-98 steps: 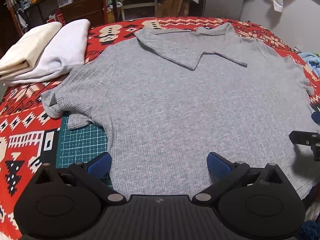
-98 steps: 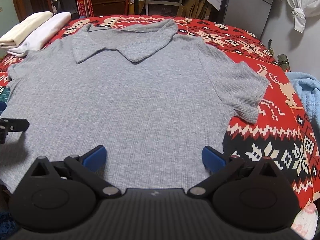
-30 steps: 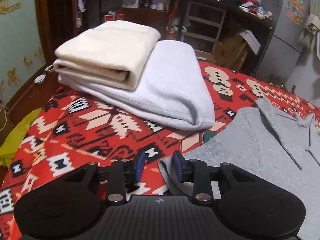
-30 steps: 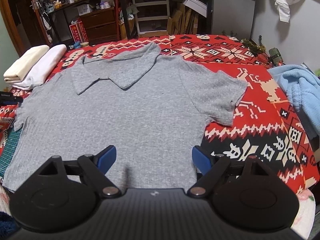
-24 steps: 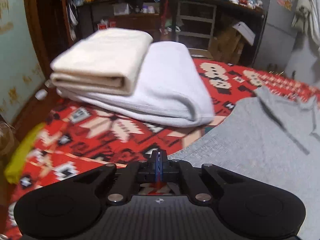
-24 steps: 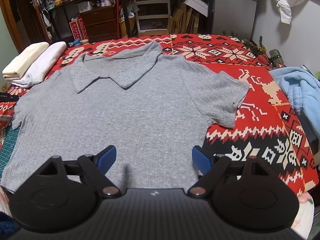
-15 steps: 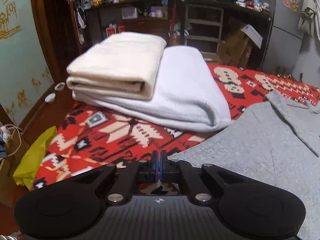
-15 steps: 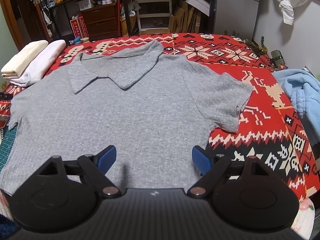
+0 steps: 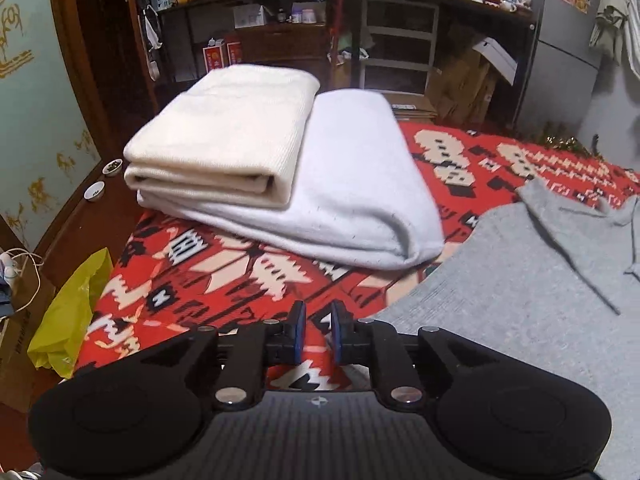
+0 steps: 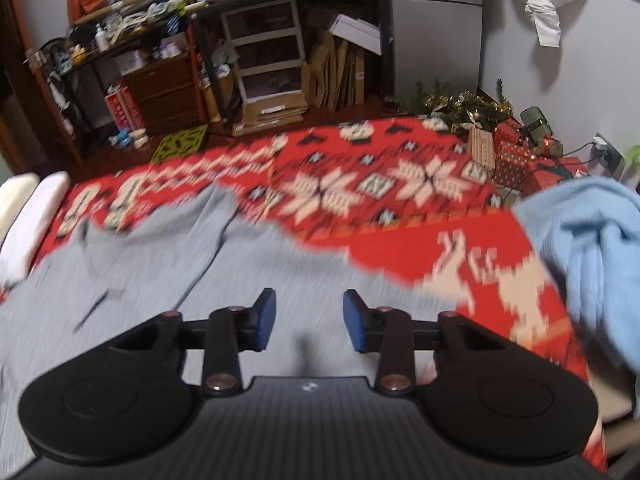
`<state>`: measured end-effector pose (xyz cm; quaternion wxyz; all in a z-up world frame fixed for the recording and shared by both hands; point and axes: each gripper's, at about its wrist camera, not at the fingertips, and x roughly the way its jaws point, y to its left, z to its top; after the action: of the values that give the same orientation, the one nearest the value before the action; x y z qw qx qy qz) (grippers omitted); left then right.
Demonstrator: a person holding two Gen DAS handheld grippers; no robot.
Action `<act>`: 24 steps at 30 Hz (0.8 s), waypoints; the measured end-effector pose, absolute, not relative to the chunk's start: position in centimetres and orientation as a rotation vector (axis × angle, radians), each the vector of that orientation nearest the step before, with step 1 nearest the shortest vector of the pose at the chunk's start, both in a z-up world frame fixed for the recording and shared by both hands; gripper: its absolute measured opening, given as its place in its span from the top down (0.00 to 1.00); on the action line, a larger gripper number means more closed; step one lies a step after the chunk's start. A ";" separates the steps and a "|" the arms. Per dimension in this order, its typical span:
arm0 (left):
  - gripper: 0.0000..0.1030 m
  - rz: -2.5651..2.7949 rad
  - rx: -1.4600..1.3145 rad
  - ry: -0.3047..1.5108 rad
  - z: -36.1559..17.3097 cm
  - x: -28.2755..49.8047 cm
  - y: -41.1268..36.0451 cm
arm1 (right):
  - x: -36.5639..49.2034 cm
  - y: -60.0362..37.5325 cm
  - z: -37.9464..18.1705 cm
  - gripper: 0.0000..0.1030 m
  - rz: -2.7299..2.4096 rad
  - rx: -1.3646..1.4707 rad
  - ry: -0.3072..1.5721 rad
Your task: Fold clothes
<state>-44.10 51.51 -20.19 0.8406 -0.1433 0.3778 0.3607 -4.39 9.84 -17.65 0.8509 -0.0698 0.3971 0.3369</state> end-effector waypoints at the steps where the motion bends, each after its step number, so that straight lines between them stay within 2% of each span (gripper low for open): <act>1: 0.87 0.758 -0.301 0.792 -19.8 -43.9 51.4 | -2.9 10.6 -17.7 0.64 0.712 -0.143 0.832; 6: 0.87 0.746 -0.327 0.761 -18.6 -42.9 50.9 | 2.8 15.0 -19.5 0.73 0.730 -0.134 0.856; 9: 0.82 0.728 -0.329 0.761 -18.2 -42.1 50.2 | 4.1 17.2 -21.1 0.74 0.772 -0.179 0.887; 20: 0.80 0.646 -0.323 0.767 -17.9 -39.5 49.2 | -0.1 20.2 -23.9 0.75 0.919 -0.438 0.840; 22: 0.78 0.644 -0.321 0.772 -18.0 -39.3 49.2 | -0.7 20.3 -23.9 0.80 0.927 -0.472 0.818; 23: 0.78 0.644 -0.320 0.775 -18.1 -39.3 49.1 | -1.0 20.4 -23.9 0.91 0.933 -0.478 0.816; 24: 0.76 0.641 -0.322 0.780 -18.3 -39.4 49.1 | -1.1 20.5 -23.9 0.93 0.933 -0.485 0.812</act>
<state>-39.37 49.08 -18.28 0.8628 -0.1537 0.3719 0.3059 -1.13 20.48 -23.88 0.7874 -0.2249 0.3766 0.4331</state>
